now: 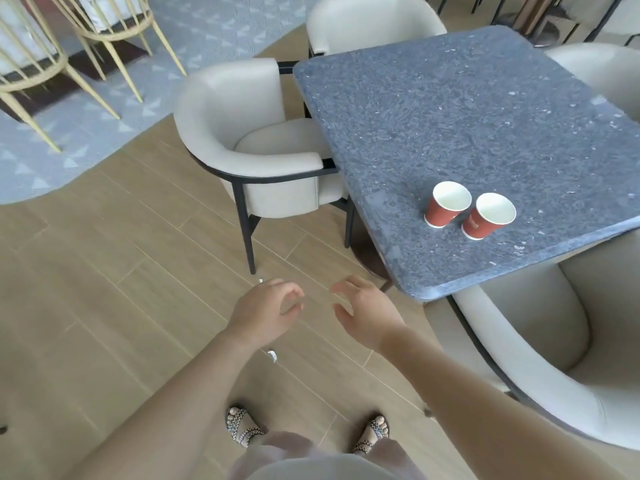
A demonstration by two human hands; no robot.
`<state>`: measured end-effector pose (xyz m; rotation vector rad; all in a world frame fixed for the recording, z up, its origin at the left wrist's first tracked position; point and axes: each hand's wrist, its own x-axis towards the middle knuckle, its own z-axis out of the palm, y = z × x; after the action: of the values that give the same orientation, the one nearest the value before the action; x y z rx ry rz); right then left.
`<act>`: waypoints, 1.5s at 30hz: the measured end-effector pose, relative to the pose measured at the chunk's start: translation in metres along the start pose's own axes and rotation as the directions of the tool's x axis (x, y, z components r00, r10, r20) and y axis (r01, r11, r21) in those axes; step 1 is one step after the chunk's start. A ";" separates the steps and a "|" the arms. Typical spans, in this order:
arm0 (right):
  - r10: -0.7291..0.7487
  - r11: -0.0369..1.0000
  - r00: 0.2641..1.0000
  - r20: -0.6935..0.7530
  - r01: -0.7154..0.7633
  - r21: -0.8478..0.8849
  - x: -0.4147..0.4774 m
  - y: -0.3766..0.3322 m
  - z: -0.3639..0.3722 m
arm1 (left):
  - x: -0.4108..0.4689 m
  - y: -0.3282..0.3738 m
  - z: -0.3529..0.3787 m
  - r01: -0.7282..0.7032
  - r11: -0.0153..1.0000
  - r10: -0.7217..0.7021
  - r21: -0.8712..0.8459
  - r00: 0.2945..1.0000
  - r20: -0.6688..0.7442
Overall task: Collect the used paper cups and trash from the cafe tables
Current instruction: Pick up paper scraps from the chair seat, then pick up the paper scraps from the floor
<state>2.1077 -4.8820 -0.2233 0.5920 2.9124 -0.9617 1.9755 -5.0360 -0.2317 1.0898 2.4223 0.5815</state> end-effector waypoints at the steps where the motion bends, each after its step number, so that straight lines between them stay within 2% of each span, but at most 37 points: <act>1: 0.009 1.000 1.000 0.004 -0.009 0.002 0.005 -0.012 0.010 | -0.001 -0.013 -0.007 -0.002 1.000 0.002 -0.005 1.000 0.013; 8: 0.091 0.995 0.996 0.013 -0.092 0.044 0.042 -0.091 0.078 | -0.002 -0.095 -0.051 -0.033 0.999 0.036 -0.022 0.993 0.117; 14: 0.138 0.990 0.988 0.063 -0.140 0.021 0.070 -0.106 0.119 | 0.005 -0.147 -0.057 -0.050 0.999 0.048 0.007 0.981 0.187; 20: 0.020 1.000 0.971 0.240 -0.023 0.011 0.116 -0.083 0.169 | 0.023 -0.192 -0.023 0.028 0.999 -0.025 -0.017 0.986 0.167; 24: -0.101 0.995 0.952 0.288 0.101 0.013 0.154 -0.048 0.223 | 0.041 -0.239 0.036 0.091 0.995 -0.086 -0.032 0.988 0.129; 28: -0.155 0.981 0.938 0.309 0.184 -0.067 0.188 0.006 0.295 | 0.065 -0.296 0.118 0.148 0.987 -0.142 -0.066 0.985 0.099; 34: -0.127 0.981 0.932 0.341 0.170 -0.097 0.234 0.110 0.427 | 0.108 -0.391 0.257 0.200 0.976 -0.195 -0.082 0.978 0.075; 37: -0.101 0.986 0.936 0.337 0.139 -0.092 0.256 0.161 0.497 | 0.131 -0.435 0.328 0.205 0.976 -0.198 -0.076 0.976 0.095; 40: -0.096 0.983 0.941 0.326 0.140 -0.116 0.279 0.206 0.561 | 0.152 -0.475 0.393 0.269 0.961 -0.261 -0.056 0.957 0.125; 45: -0.059 0.979 0.935 0.350 0.122 -0.162 0.306 0.260 0.638 | 0.177 -0.523 0.471 0.328 0.944 -0.320 -0.014 0.929 0.186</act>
<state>1.8535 -4.9516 -0.9292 0.2495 2.6882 -0.7094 1.8069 -5.1223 -0.9325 0.6681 2.3456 0.4043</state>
